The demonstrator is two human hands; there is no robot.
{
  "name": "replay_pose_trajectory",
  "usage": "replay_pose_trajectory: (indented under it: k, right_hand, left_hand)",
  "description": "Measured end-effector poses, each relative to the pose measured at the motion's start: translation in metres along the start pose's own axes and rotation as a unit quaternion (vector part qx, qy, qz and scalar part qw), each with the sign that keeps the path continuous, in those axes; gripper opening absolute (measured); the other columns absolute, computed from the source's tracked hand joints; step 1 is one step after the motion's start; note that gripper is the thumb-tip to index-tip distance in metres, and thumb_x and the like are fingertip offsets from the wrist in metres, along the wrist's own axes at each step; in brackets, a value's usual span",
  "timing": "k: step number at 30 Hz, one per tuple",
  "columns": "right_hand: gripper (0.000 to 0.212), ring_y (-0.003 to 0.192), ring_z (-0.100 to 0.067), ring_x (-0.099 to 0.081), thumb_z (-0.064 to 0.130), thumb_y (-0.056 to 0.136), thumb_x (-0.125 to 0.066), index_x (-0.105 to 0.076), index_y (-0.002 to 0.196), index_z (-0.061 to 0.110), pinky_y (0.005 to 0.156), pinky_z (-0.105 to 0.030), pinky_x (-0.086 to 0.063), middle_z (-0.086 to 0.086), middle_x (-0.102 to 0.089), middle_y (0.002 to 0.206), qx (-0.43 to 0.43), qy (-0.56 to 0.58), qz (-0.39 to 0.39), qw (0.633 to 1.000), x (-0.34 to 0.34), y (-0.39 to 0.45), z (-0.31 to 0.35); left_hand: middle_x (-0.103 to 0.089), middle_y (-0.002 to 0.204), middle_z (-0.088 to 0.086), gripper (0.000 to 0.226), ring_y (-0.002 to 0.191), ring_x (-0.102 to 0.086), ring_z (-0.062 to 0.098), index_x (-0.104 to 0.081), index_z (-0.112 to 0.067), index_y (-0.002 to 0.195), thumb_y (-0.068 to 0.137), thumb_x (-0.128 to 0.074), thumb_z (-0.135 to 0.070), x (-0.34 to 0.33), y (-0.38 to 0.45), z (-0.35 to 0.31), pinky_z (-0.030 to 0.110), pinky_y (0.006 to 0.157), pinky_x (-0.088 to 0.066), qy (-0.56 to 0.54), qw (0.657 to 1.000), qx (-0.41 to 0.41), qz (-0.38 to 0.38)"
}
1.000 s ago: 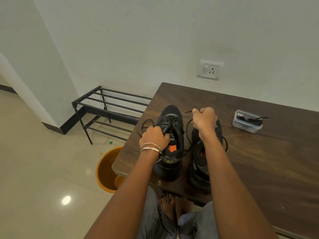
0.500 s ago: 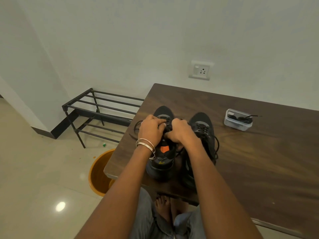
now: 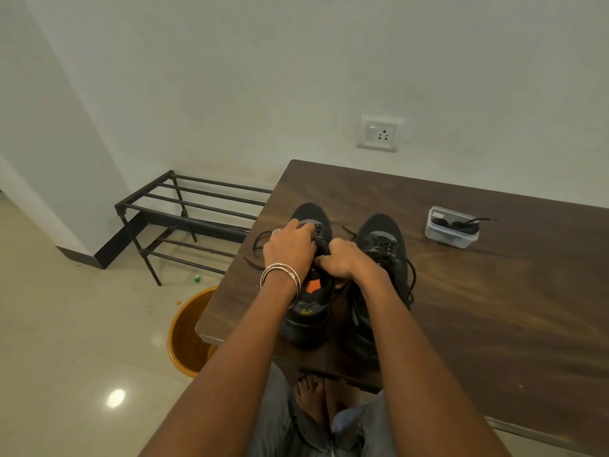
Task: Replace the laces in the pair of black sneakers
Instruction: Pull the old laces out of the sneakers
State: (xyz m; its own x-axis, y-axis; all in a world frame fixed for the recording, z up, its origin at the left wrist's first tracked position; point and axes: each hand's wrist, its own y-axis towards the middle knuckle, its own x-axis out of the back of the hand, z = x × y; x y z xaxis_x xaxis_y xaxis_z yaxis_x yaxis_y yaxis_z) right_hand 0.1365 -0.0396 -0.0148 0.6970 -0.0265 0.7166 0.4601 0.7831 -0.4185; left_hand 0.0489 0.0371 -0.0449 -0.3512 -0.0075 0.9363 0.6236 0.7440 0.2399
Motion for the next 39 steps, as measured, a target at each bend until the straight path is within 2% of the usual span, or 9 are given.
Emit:
replay_pose_trajectory:
  k: [4,7,11,14,19,23,28,35,39]
  right_hand:
    - [0.018,0.070,-0.028,-0.060,0.022,0.099,-0.048,-0.051,0.095,0.005,0.042,-0.024,-0.045,-0.021,-0.058,0.111,-0.010,0.008,0.006,1.000,-0.006,0.004,-0.001]
    - [0.022,0.084,-0.037,-0.063,0.022,0.100,-0.045,-0.051,0.109,0.004,0.042,-0.028,-0.049,-0.026,-0.051,0.127,-0.022,0.017,0.001,1.000,-0.012,0.005,0.001]
    - [0.025,0.092,-0.041,-0.062,0.024,0.100,-0.045,-0.051,0.113,0.003,0.051,-0.037,-0.056,-0.025,-0.043,0.130,-0.049,0.006,-0.015,0.999,-0.019,0.008,0.004]
    - [0.030,0.101,-0.042,-0.060,0.022,0.099,-0.046,-0.052,0.120,0.002,0.076,-0.044,-0.060,-0.024,-0.045,0.130,-0.052,0.001,-0.023,0.998,-0.020,0.011,0.003]
    - [0.032,0.110,-0.041,-0.058,0.025,0.096,-0.054,-0.056,0.120,0.003,0.094,-0.050,-0.053,-0.022,-0.056,0.125,-0.042,-0.010,-0.044,0.998,-0.024,0.013,0.003]
    - [0.038,0.110,-0.041,-0.058,0.026,0.094,-0.056,-0.055,0.125,0.003,0.095,-0.050,-0.052,-0.022,-0.056,0.125,-0.048,-0.004,-0.043,0.998,-0.025,0.012,0.004]
    - [0.032,0.112,-0.040,-0.057,0.023,0.097,-0.053,-0.058,0.121,0.004,0.096,-0.050,-0.050,-0.021,-0.057,0.124,-0.046,-0.009,-0.047,0.998,-0.028,0.010,0.005]
    - [0.028,0.113,-0.039,-0.057,0.021,0.098,-0.051,-0.059,0.118,0.002,0.096,-0.049,-0.050,-0.021,-0.059,0.124,-0.044,-0.004,-0.050,0.998,-0.026,0.006,0.007]
    - [0.030,0.111,-0.038,-0.059,0.021,0.098,-0.053,-0.059,0.120,0.003,0.095,-0.045,-0.050,-0.020,-0.061,0.122,-0.038,-0.002,-0.055,0.998,-0.026,0.004,0.007]
  left_hand:
    - [-0.057,0.105,0.004,0.023,0.087,-0.060,0.031,-0.059,-0.021,0.109,0.098,-0.044,-0.034,-0.006,-0.001,0.004,0.034,0.063,-0.039,-0.003,0.999,-0.007,-0.033]
    - [-0.061,0.091,0.000,0.019,0.081,-0.060,0.024,-0.060,-0.021,0.094,0.096,-0.047,-0.035,-0.006,-0.003,0.004,0.031,0.063,-0.032,-0.094,0.989,0.068,-0.090]
    - [-0.064,0.085,-0.006,0.012,0.079,-0.054,0.015,-0.063,-0.022,0.089,0.091,-0.057,-0.031,-0.003,-0.002,0.004,0.027,0.072,-0.031,-0.274,0.923,0.250,-0.101]
    - [-0.067,0.088,-0.003,0.009,0.086,-0.061,0.016,-0.069,-0.019,0.092,0.089,-0.062,-0.024,-0.005,0.001,0.013,0.027,0.074,-0.042,-0.377,0.867,0.310,-0.099]
    - [-0.064,0.103,0.000,0.022,0.097,-0.056,0.017,-0.070,-0.027,0.108,0.088,-0.062,-0.032,-0.002,0.006,0.020,0.035,0.086,-0.047,-0.286,0.941,0.129,-0.129]
    - [-0.060,0.113,-0.002,0.023,0.109,-0.051,0.023,-0.071,-0.033,0.109,0.091,-0.057,-0.037,0.002,0.007,0.014,0.044,0.091,-0.044,-0.113,0.993,0.034,-0.022]
    - [-0.062,0.105,0.010,0.027,0.095,-0.060,0.028,-0.072,-0.012,0.105,0.096,-0.050,-0.025,0.001,0.010,0.004,0.034,0.076,-0.047,-0.065,0.997,0.028,-0.034]
    - [-0.048,0.125,0.015,0.029,0.118,-0.045,0.036,-0.052,-0.001,0.119,0.100,-0.038,-0.018,-0.014,0.013,0.001,0.045,0.095,-0.040,-0.094,0.990,0.100,0.039]
    - [-0.062,0.097,0.015,0.027,0.096,-0.058,0.031,-0.068,0.000,0.089,0.091,-0.041,0.001,-0.012,0.015,0.009,0.034,0.077,-0.047,-0.303,0.935,0.174,-0.054]
